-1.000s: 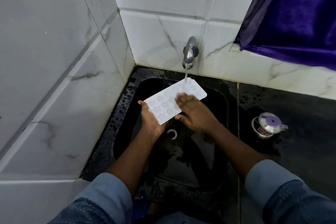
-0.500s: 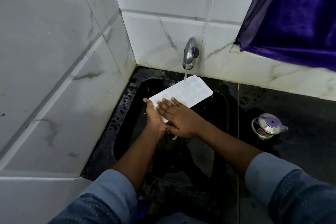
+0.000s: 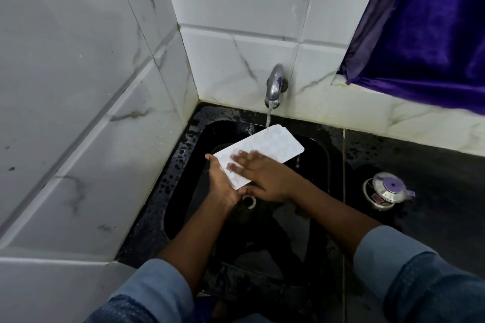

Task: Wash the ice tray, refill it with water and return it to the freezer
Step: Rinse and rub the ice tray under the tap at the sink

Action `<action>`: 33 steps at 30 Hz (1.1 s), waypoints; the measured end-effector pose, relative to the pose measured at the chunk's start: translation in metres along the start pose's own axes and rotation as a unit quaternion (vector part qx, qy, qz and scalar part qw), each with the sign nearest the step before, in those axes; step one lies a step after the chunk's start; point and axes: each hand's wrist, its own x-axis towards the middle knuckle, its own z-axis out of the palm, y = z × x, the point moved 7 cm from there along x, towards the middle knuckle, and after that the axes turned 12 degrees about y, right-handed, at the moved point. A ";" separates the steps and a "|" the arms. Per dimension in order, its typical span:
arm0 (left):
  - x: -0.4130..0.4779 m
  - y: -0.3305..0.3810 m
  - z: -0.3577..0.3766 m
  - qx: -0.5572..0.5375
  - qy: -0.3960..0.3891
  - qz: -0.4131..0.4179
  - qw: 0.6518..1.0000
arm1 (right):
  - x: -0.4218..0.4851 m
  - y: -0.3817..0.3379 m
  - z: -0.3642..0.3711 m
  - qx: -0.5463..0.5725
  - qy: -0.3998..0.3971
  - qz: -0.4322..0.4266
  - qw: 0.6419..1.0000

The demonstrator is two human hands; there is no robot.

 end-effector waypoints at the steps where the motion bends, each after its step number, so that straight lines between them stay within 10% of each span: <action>1: 0.001 0.004 -0.001 -0.015 -0.012 0.012 1.000 | 0.000 0.013 -0.006 0.003 0.001 0.031 1.000; 9: -0.009 0.025 -0.013 0.000 0.018 0.063 0.998 | 0.004 0.106 -0.054 0.032 0.124 0.251 0.960; 17: -0.016 0.030 -0.022 0.001 0.021 0.057 0.998 | 0.027 0.178 -0.081 0.394 0.370 0.579 0.611; 26: -0.015 0.032 -0.034 -0.014 0.019 0.051 0.998 | 0.046 0.173 -0.061 0.589 0.356 0.590 0.422; 30: -0.014 0.031 -0.036 -0.017 0.019 0.052 0.998 | 0.040 0.176 -0.060 0.578 0.375 0.575 0.440; 33: -0.016 0.028 -0.041 -0.024 0.023 0.048 0.998 | 0.032 0.168 -0.073 0.467 0.367 0.579 0.559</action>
